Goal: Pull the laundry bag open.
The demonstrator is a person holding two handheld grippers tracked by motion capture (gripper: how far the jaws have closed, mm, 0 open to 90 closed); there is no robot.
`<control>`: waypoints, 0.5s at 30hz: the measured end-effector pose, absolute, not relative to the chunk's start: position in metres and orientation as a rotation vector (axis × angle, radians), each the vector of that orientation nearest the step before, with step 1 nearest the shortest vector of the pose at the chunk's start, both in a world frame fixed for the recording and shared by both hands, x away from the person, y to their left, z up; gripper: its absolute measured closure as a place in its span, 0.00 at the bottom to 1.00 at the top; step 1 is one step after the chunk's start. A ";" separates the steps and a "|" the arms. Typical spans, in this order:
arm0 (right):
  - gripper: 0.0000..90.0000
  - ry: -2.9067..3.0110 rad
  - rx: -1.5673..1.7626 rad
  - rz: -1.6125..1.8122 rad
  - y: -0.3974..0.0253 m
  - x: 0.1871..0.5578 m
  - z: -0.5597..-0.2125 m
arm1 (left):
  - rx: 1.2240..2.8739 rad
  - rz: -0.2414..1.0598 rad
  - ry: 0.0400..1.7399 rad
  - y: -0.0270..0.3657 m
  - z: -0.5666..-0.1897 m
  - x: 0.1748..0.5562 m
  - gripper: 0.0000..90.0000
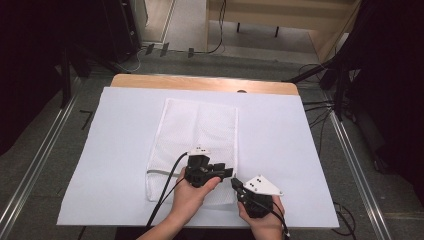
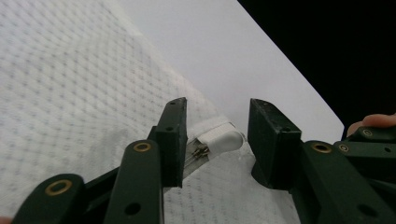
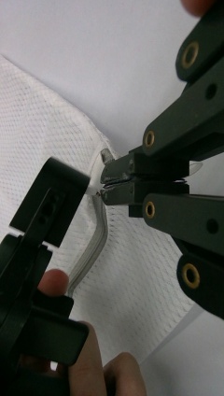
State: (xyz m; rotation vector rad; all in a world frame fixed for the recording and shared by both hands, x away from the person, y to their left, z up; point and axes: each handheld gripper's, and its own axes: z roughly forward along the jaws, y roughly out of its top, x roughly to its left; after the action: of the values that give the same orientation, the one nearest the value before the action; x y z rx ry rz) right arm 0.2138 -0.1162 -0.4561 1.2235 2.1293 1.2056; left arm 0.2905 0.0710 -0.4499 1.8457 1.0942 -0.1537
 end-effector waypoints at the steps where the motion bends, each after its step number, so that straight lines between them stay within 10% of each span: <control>1: 1.00 2.131 1.217 1.203 -0.116 0.214 -0.456 | 1.858 -0.155 1.093 0.070 -0.450 0.291 0.60; 15: 1.00 2.129 1.205 1.189 -0.115 0.212 -0.456 | 1.873 -0.214 1.086 0.087 -0.454 0.292 0.88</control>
State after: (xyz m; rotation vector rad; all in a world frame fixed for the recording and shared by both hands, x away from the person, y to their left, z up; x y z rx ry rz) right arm 0.2124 -0.1152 -0.4563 1.2050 2.1291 1.1889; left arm 0.2920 0.0870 -0.4543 1.8730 1.0863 -0.2143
